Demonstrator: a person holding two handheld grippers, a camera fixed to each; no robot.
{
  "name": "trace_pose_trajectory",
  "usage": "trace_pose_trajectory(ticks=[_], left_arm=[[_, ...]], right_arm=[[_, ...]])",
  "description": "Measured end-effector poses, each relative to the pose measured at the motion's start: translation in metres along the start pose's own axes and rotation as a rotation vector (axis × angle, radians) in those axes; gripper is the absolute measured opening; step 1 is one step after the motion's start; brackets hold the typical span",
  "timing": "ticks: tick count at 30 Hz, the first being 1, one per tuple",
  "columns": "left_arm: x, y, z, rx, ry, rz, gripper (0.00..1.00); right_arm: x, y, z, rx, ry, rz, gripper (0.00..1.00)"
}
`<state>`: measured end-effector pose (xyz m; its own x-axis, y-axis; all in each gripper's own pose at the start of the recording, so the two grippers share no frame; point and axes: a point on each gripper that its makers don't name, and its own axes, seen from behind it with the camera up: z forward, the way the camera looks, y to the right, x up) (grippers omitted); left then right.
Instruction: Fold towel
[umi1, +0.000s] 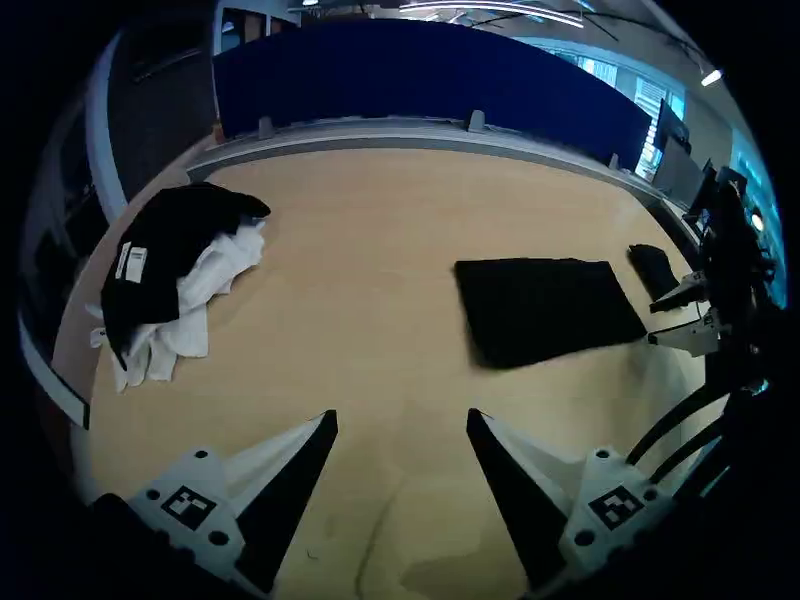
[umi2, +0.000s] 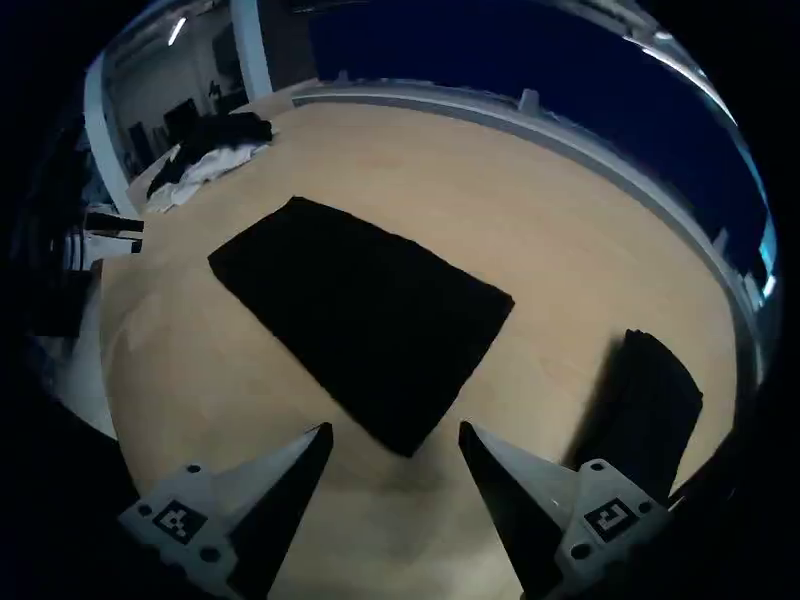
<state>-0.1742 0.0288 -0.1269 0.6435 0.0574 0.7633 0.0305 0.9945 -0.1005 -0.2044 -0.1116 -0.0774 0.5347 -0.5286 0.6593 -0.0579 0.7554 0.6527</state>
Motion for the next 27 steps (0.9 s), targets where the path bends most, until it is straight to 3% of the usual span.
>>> trace_pose_trajectory(ticks=[6, 12, 17, 22, 27], left_arm=[[-0.018, -0.013, -0.021, 0.037, 0.0, -0.008, 0.96], [-0.029, -0.021, -0.03, 0.056, -0.005, -0.025, 0.96], [-0.031, -0.024, -0.035, 0.064, -0.003, -0.03, 0.96], [-0.029, -0.025, -0.039, 0.064, -0.001, -0.036, 0.96], [-0.027, -0.023, -0.04, 0.059, 0.0, -0.039, 0.96]], right_arm=[[-0.005, 0.0, 0.004, 0.019, -0.029, -0.046, 0.97], [-0.013, 0.0, 0.007, 0.033, -0.054, -0.062, 0.89], [-0.019, 0.005, 0.01, 0.021, -0.067, -0.067, 0.74], [-0.024, 0.008, 0.013, 0.018, -0.077, -0.067, 0.51], [-0.023, 0.012, 0.014, 0.011, -0.076, -0.06, 0.37]])
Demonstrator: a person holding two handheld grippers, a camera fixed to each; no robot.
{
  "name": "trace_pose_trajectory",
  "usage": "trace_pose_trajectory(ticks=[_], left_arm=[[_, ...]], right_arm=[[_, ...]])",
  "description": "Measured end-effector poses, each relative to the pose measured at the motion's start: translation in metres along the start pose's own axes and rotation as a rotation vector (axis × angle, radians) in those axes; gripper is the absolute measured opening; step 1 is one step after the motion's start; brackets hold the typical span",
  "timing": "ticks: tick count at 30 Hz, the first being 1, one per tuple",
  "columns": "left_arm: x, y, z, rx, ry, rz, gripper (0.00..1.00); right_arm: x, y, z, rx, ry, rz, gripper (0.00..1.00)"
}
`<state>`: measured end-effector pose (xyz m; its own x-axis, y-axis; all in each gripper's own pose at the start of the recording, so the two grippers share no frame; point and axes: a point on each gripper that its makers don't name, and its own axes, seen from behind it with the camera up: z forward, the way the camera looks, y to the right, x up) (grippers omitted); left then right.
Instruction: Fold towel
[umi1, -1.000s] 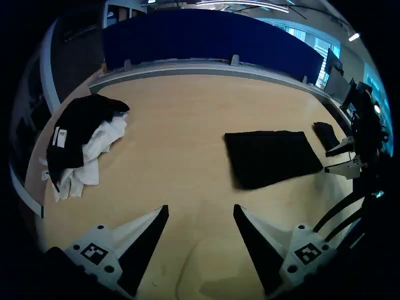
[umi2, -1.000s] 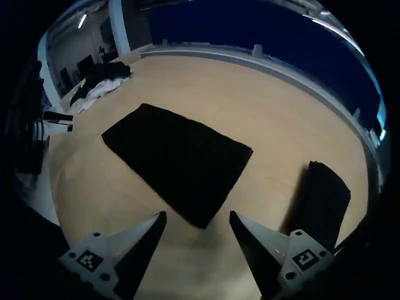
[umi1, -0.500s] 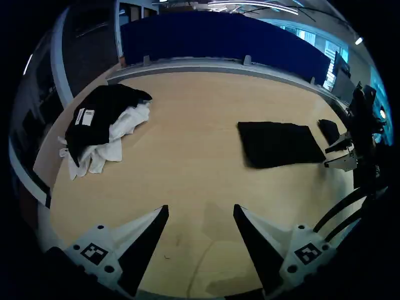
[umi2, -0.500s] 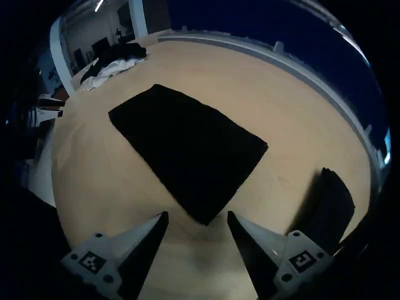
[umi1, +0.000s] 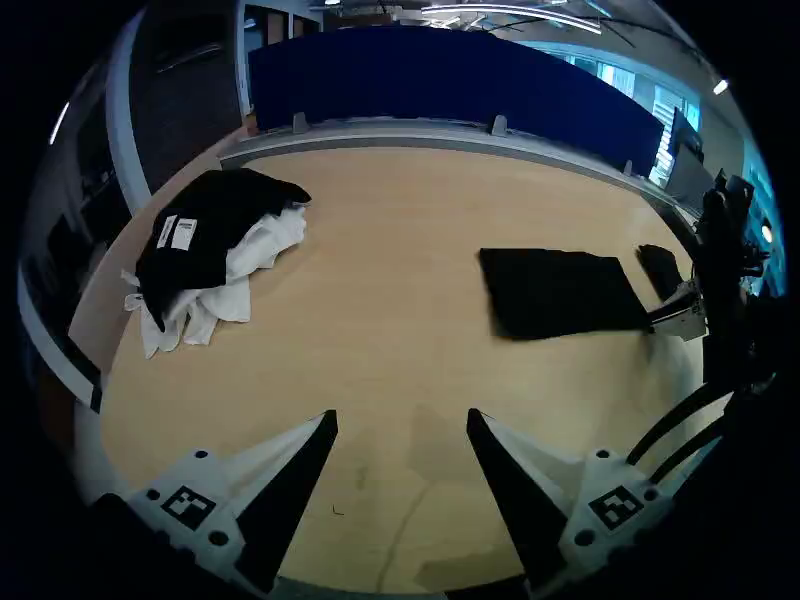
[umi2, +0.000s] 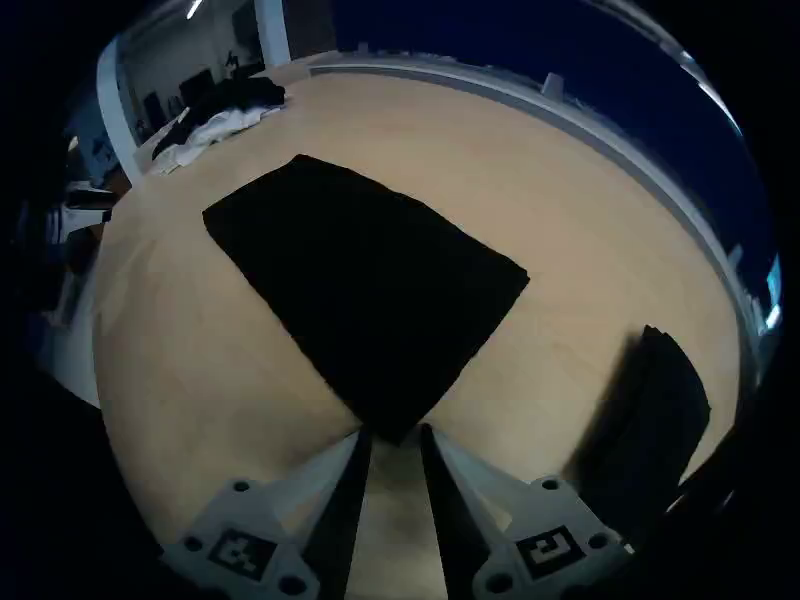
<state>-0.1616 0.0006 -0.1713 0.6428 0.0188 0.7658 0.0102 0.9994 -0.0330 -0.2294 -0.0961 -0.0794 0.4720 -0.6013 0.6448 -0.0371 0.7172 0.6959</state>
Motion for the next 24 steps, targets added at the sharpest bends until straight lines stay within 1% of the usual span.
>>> trace_pose_trajectory(ticks=[3, 6, 10, 14, 18, 24], left_arm=[[-0.0002, 0.0006, 0.0012, -0.001, -0.001, 0.002, 0.96], [-0.0005, 0.0012, 0.0027, -0.002, -0.002, 0.004, 0.96], [-0.0006, 0.0017, 0.0046, -0.004, -0.003, 0.005, 0.96], [-0.0003, 0.0018, 0.0044, -0.004, -0.004, 0.004, 0.96], [-0.0006, 0.0016, 0.0045, -0.005, -0.003, 0.005, 0.96], [-0.0015, 0.0017, 0.0053, -0.006, -0.004, 0.006, 0.96]], right_arm=[[-0.0016, -0.0002, 0.0001, 0.006, -0.006, -0.001, 0.35], [-0.0005, -0.0015, -0.0011, 0.011, -0.002, -0.004, 0.27], [0.0004, -0.0026, -0.0016, 0.016, 0.001, -0.008, 0.24], [0.0006, -0.0024, -0.0006, 0.012, 0.005, -0.012, 0.13], [0.002, -0.0035, -0.0004, 0.015, 0.01, -0.005, 0.11], [0.0066, 0.0, -0.003, 0.001, 0.021, -0.001, 0.1]])
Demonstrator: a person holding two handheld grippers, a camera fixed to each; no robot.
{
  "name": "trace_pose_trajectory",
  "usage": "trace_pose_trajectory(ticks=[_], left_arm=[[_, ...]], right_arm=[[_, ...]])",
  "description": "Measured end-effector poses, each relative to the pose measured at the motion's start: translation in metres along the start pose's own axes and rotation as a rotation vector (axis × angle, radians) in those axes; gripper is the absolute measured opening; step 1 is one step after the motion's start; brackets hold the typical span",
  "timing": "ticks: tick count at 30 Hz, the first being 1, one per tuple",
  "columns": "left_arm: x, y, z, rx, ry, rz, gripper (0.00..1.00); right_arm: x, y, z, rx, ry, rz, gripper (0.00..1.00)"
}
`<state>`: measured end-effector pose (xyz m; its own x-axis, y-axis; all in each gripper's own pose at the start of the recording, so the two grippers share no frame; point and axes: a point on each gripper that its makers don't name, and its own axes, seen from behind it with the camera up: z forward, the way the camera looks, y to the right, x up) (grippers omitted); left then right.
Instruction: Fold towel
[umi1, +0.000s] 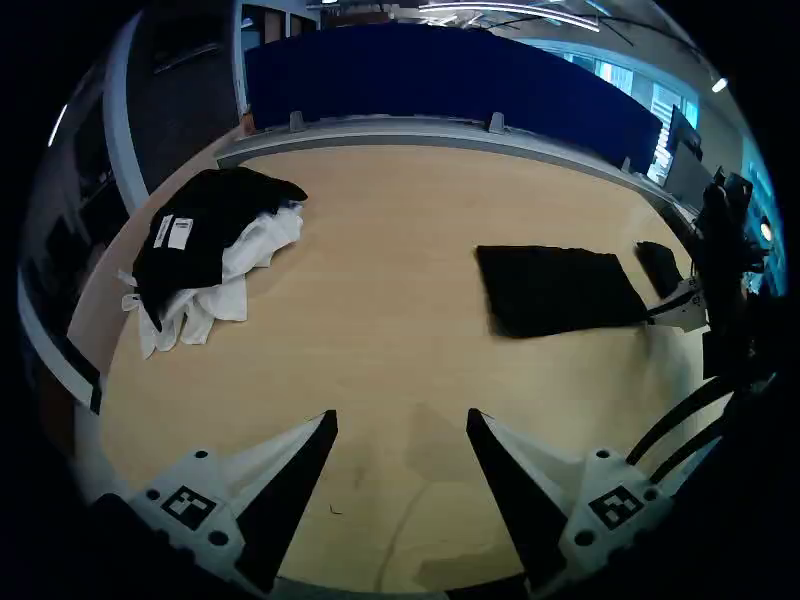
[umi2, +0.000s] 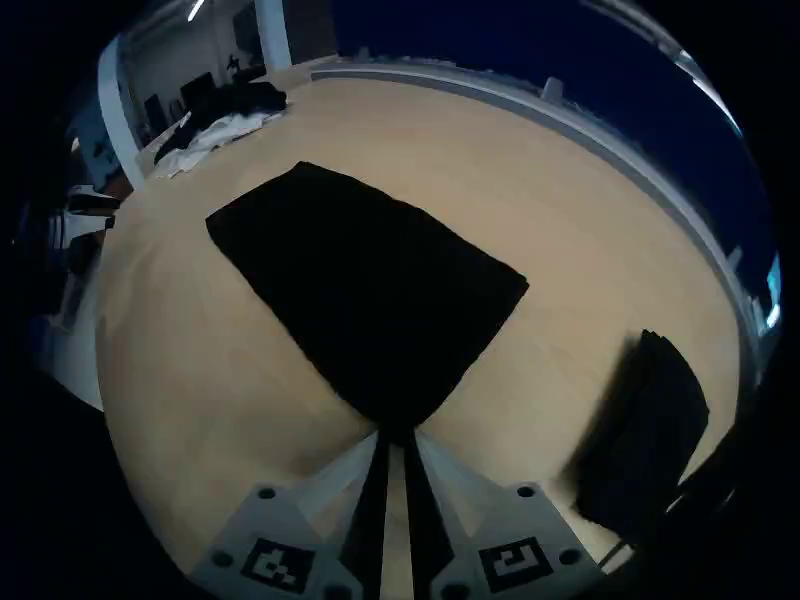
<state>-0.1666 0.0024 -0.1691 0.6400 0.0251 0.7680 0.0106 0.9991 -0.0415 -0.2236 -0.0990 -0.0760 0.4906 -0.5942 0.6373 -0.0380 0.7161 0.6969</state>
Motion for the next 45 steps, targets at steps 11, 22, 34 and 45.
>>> trace_pose_trajectory(ticks=[11, 22, 34, 45], left_arm=[[0.003, -0.002, -0.003, -0.004, 0.007, -0.003, 0.96], [0.008, -0.006, -0.008, -0.005, 0.03, -0.015, 0.96], [0.016, -0.004, -0.012, -0.011, 0.052, -0.016, 0.96], [0.022, -0.004, -0.014, -0.017, 0.064, -0.035, 0.96]], right_arm=[[0.04, -0.001, -0.023, -0.015, 0.066, -0.019, 0.09], [0.109, -0.012, -0.041, -0.005, 0.154, -0.075, 0.09], [0.178, -0.039, -0.043, 0.038, 0.23, -0.149, 0.09], [0.202, -0.069, -0.026, 0.082, 0.231, -0.209, 0.09]])
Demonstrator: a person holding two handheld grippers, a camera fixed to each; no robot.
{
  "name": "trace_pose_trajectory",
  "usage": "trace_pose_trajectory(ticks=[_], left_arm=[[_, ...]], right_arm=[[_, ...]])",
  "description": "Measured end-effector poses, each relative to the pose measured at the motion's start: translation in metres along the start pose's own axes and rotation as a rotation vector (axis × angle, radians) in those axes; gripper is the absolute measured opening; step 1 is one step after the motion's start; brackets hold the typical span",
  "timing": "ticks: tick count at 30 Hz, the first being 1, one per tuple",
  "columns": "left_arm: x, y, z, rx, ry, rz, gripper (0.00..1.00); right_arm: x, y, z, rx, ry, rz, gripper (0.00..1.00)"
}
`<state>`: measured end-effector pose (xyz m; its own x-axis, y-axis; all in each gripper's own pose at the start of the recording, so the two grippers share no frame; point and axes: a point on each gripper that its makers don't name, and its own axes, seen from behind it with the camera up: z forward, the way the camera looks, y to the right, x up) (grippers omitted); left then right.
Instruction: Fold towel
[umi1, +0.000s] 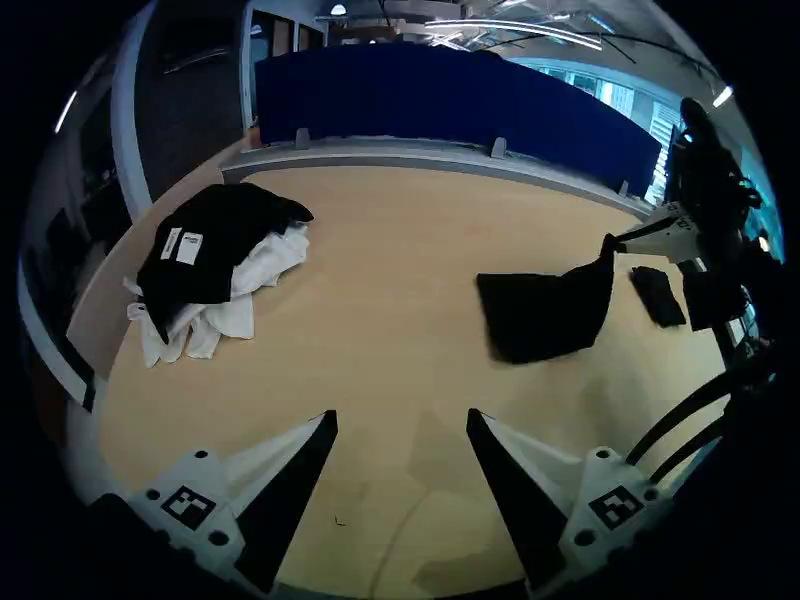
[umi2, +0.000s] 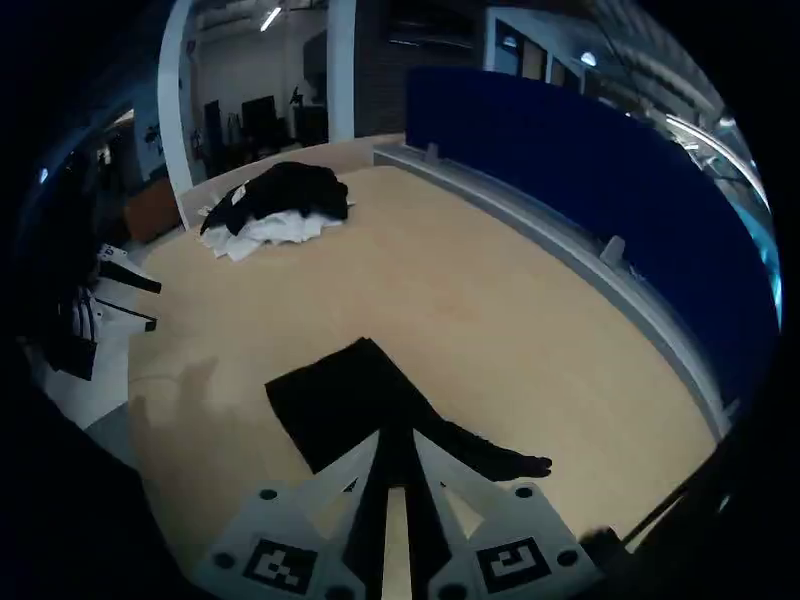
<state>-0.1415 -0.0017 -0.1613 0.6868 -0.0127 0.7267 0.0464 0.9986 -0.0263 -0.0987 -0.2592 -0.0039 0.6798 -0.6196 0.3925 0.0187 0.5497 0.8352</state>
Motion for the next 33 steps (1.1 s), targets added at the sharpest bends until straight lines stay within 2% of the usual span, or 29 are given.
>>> trace_pose_trajectory(ticks=[3, 9, 14, 17, 21, 29, 33], left_arm=[[0.001, -0.001, 0.0, 0.003, 0.005, -0.002, 0.96], [0.002, -0.004, -0.002, 0.015, 0.02, -0.014, 0.96], [0.0, -0.004, -0.005, 0.02, 0.027, -0.039, 0.96], [-0.001, -0.003, -0.008, 0.02, 0.03, -0.049, 0.96], [-0.003, -0.005, -0.011, 0.024, 0.031, -0.053, 0.96], [-0.005, -0.008, -0.009, 0.026, 0.031, -0.056, 0.96], [-0.005, -0.007, -0.009, 0.025, 0.03, -0.048, 0.96]], right_arm=[[0.009, -0.017, 0.016, 0.031, 0.003, -0.017, 0.09], [0.014, -0.064, 0.067, 0.119, -0.008, -0.021, 0.08], [-0.001, -0.105, 0.11, 0.195, -0.045, 0.03, 0.08], [-0.017, -0.117, 0.126, 0.212, -0.082, 0.053, 0.08], [-0.027, -0.12, 0.129, 0.216, -0.103, 0.058, 0.08], [-0.026, -0.112, 0.125, 0.206, -0.107, 0.056, 0.09], [-0.024, -0.111, 0.123, 0.206, -0.098, 0.056, 0.12]])
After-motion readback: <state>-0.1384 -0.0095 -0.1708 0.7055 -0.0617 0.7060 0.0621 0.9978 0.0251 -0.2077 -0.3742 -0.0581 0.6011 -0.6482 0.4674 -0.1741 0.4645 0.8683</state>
